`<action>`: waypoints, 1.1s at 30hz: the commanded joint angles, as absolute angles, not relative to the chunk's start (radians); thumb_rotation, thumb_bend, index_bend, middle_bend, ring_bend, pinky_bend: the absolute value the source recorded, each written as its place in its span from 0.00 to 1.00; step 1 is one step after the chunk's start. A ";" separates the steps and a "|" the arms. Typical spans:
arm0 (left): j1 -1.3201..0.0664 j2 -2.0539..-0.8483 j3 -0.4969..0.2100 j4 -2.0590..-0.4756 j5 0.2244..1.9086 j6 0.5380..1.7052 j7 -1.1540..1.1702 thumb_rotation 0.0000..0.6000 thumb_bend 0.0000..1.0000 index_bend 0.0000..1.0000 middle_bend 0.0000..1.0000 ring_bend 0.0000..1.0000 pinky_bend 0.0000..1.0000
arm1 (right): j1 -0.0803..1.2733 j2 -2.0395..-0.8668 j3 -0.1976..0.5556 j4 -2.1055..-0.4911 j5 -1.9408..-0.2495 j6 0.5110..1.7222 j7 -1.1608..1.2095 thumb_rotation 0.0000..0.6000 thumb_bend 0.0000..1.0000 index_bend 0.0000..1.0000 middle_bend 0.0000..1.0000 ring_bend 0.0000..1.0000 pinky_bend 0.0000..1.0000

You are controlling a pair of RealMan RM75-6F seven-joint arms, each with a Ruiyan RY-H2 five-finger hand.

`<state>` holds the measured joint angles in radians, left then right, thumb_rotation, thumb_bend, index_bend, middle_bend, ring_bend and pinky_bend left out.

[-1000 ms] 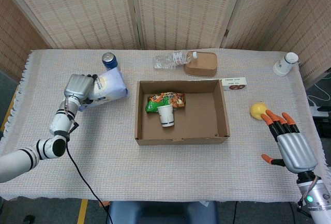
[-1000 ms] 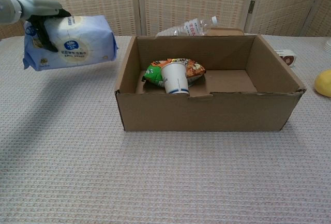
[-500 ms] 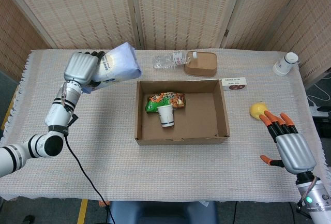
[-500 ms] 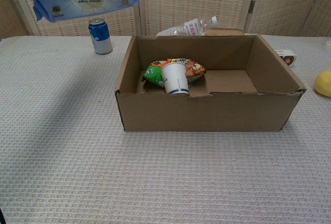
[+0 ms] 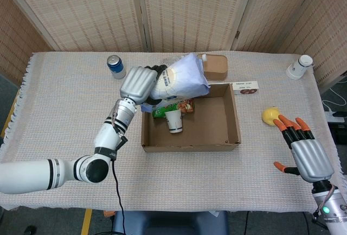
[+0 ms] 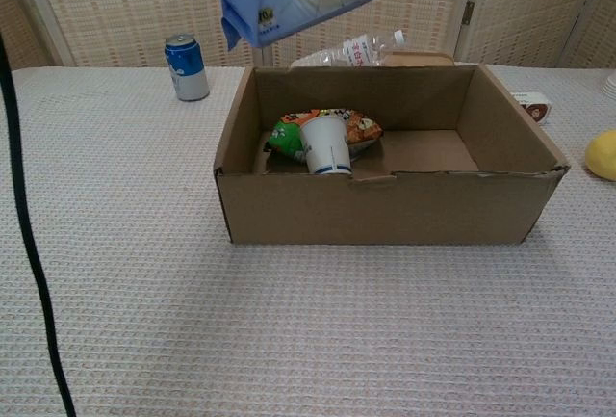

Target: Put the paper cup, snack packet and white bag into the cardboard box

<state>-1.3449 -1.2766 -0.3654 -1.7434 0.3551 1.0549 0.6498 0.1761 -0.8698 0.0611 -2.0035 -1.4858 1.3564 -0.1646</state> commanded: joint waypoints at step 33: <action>-1.223 -1.222 -0.265 -1.732 0.479 1.106 0.678 1.00 0.22 0.00 0.00 0.00 0.06 | 0.171 -0.869 0.056 -2.008 -1.502 1.361 -0.164 1.00 0.00 0.00 0.00 0.00 0.00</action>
<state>-1.2623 -1.2709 -0.2819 -1.7016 0.4551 1.0858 0.6884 0.1711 -0.8687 0.0558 -2.0078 -1.5020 1.3607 -0.1638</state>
